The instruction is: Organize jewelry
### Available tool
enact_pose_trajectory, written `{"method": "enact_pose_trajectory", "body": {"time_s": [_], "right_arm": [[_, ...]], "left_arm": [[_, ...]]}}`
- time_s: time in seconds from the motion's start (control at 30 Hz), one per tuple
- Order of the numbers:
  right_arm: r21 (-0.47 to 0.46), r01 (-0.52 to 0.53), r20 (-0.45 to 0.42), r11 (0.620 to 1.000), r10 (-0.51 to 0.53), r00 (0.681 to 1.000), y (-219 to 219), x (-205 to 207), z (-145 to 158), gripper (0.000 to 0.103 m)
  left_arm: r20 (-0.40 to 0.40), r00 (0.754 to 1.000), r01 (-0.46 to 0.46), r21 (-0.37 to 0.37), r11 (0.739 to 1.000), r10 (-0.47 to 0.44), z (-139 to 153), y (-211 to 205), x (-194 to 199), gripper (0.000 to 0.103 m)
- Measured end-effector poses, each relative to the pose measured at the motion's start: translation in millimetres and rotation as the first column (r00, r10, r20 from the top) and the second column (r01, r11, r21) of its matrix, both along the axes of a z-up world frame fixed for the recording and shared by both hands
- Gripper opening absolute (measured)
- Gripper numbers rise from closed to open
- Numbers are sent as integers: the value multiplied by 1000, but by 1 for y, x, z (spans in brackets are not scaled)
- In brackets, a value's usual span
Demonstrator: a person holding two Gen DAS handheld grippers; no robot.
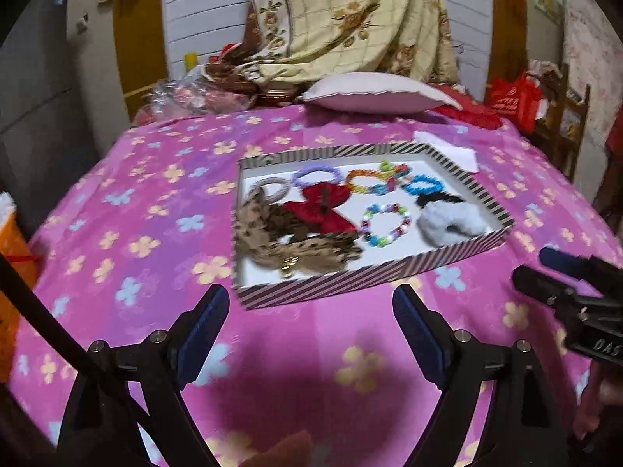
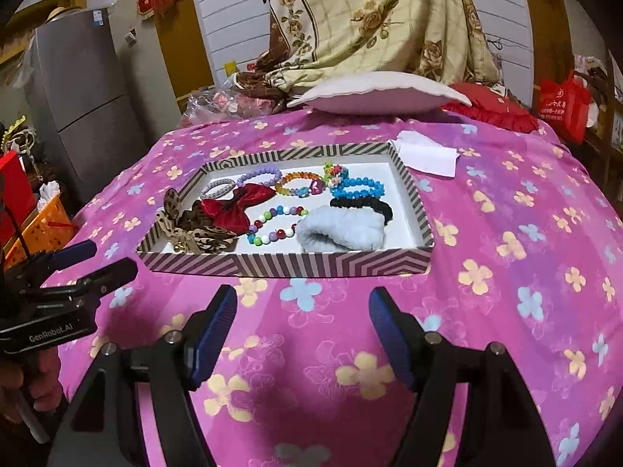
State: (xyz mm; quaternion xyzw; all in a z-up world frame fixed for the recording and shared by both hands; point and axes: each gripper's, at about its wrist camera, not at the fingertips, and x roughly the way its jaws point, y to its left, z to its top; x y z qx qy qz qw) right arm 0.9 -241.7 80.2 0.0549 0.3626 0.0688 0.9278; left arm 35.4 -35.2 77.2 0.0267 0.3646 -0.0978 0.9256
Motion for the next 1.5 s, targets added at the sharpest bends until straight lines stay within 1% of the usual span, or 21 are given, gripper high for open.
{"method": "enact_pose_trajectory", "body": {"time_s": [0.03, 0.13, 0.23, 0.3, 0.47, 0.67, 1.13, 1.4, 1.5], "right_arm": [[10, 9, -1, 1000, -9, 1000, -2, 2, 0, 74], [23, 21, -1, 1000, -21, 1000, -4, 5, 0, 74], [11, 24, 6, 1000, -24, 1000, -2, 6, 1, 74], [2, 19, 12, 1000, -19, 1000, 1, 6, 1, 74], [-43, -1, 21, 999, 2, 1000, 10, 7, 2, 74], [-81, -13, 27, 997, 15, 1000, 18, 6, 2, 74], [-87, -4, 28, 996, 7, 1000, 16, 5, 2, 74], [-84, 2, 13, 996, -1, 1000, 16, 6, 2, 74], [-88, 13, 50, 996, -9, 999, 17, 2, 7, 74]], "left_arm": [[-11, 1000, -9, -11, 1000, 9, -6, 1, 3, 82], [-61, 996, -58, 35, 998, 60, -22, 1, 7, 82], [-90, 994, -64, 16, 998, 65, -27, 1, 8, 82], [-85, 995, -60, 9, 998, 60, -27, 0, 8, 82], [-91, 993, -75, 43, 996, 79, -32, -4, 10, 82], [-99, 992, -79, 38, 996, 83, -34, -4, 12, 82], [-88, 994, -68, 40, 997, 72, -33, -7, 11, 82], [-86, 994, -67, 35, 997, 70, -32, -8, 11, 82], [-85, 994, -66, 35, 997, 68, -32, -8, 11, 82]]}}
